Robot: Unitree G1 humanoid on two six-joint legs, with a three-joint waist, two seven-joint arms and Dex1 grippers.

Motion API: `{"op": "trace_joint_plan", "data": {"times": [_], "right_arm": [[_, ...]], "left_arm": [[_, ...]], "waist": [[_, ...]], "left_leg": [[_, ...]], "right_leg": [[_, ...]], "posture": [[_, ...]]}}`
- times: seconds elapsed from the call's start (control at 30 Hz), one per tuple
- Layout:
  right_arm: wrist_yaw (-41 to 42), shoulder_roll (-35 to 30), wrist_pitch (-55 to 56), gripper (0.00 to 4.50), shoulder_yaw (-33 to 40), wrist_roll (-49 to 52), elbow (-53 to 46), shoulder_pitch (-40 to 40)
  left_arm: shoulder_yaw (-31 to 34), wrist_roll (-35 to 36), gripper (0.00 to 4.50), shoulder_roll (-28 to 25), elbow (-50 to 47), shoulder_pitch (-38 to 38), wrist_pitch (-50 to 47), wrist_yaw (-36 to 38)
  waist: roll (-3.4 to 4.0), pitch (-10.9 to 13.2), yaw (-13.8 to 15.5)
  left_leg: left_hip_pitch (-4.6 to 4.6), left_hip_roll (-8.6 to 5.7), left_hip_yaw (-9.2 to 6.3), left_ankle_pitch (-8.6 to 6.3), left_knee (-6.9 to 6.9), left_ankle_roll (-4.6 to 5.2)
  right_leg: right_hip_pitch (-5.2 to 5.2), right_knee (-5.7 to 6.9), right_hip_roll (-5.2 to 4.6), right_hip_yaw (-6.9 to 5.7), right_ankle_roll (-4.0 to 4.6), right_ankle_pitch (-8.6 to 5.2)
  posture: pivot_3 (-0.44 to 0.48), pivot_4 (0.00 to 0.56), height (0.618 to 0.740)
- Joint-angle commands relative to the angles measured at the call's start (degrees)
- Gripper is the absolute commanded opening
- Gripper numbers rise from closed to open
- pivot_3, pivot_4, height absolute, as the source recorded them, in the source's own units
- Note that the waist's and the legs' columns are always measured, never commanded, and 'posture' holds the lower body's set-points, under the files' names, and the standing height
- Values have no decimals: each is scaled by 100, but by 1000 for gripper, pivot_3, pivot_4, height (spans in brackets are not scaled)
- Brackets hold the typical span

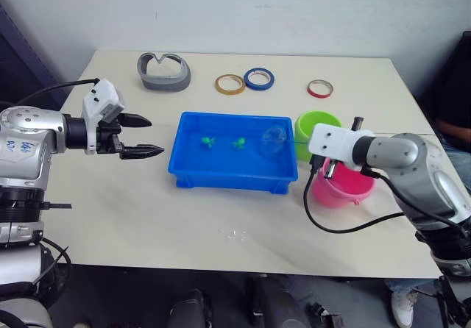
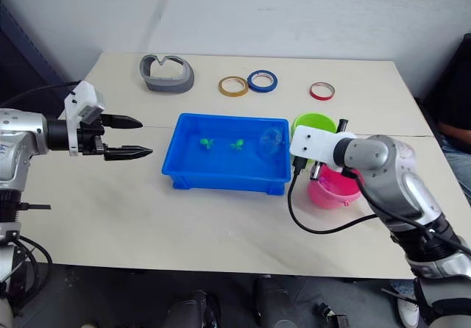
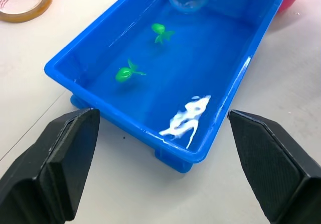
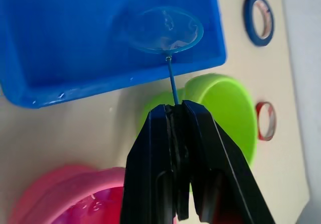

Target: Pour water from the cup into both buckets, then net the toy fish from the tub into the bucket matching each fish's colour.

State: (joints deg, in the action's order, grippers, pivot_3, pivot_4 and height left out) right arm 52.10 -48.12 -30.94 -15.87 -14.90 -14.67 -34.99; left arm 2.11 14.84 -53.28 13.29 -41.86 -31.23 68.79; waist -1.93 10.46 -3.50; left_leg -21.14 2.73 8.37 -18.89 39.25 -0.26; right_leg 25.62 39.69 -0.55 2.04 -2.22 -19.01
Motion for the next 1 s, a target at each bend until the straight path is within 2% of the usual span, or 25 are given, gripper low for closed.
{"op": "trace_joint_plan", "data": {"times": [0.03, 0.33, 0.63, 1.0], "right_arm": [[-185, 164, 57, 0, -71, -189, 113, -61], [-372, 980, -281, 0, -224, -103, 464, -192], [-469, 1876, -1061, 0, 45, 498, 511, -256], [-747, 2049, -1659, 0, 517, 1082, 528, -549]], "left_arm": [[259, 145, 4462, -163, -316, 60, -82, -72], [296, 236, 4462, -225, -471, 93, -239, -166], [283, 306, 4462, -214, -628, 100, -389, -217], [305, 353, 4462, -232, -709, 141, -459, -281]], "waist": [[0, 0, -3], [-1, -1, -2], [-3, -2, -12], [-3, -2, -16]], "left_leg": [[0, 1, 0, 0, 0, 0], [0, 0, 0, 0, 0, 0], [0, 0, 0, 0, 0, 0], [-1, 0, -1, 0, 0, -1]], "right_leg": [[0, 0, 1, 0, 0, 0], [0, -1, 1, 0, 0, 0], [0, 2, 1, -1, 0, 0], [0, 1, 1, -2, 0, 0]], "posture": [[0, 150, 738], [0, 150, 738], [0, 150, 738], [0, 150, 738]]}}
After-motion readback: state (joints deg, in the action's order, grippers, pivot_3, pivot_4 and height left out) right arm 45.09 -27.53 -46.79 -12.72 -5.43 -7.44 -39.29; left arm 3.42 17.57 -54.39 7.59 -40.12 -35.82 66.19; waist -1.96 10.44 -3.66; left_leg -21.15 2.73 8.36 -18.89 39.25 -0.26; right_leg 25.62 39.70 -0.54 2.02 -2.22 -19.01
